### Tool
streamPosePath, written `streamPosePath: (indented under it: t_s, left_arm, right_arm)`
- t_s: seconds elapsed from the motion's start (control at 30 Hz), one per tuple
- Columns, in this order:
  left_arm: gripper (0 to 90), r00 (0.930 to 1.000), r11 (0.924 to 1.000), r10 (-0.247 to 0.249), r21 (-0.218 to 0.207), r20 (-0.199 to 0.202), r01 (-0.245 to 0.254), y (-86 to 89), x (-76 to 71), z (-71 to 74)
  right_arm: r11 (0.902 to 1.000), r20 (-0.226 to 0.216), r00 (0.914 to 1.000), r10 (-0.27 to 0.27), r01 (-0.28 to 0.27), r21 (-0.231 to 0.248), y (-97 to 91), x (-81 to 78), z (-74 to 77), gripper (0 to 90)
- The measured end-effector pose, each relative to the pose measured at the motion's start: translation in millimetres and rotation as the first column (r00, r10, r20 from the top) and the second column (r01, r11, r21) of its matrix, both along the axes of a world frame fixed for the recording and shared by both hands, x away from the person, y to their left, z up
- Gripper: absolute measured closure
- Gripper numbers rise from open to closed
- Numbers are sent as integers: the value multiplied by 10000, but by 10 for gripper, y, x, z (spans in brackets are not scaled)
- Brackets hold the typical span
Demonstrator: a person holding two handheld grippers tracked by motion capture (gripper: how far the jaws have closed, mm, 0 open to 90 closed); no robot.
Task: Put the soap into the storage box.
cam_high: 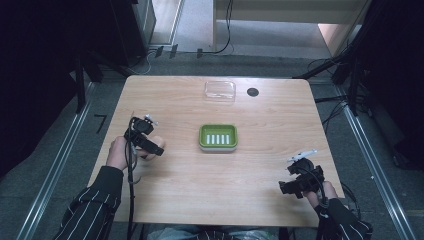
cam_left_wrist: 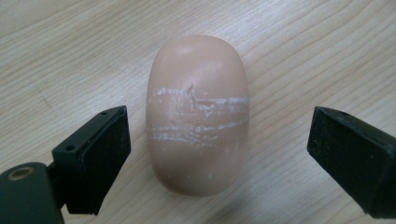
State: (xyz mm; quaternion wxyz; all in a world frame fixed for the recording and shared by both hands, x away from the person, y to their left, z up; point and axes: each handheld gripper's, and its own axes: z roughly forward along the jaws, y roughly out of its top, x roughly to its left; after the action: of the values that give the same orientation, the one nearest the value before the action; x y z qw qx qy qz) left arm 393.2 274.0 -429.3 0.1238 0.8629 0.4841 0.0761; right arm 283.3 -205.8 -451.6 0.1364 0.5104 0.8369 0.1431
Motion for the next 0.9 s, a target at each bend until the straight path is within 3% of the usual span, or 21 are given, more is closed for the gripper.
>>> streamPosePath:
  t_s: [0.47,0.57,0.9]
  left_arm:
    - [81,10000,9996,38,268,-91,-35,-5,54,-41]
    - [137,9999,9998,33,211,-101,-31,0,56,-46]
    - [162,9998,9994,132,334,-128,-128,14,64,-79]
  right_arm:
    - [10000,3,10000,14,-14,-18,0,-1,1,142]
    - [10000,-1,10000,-39,39,28,-2,-1,-2,142]
    - [10000,10,10000,-11,11,23,-3,-1,-2,142]
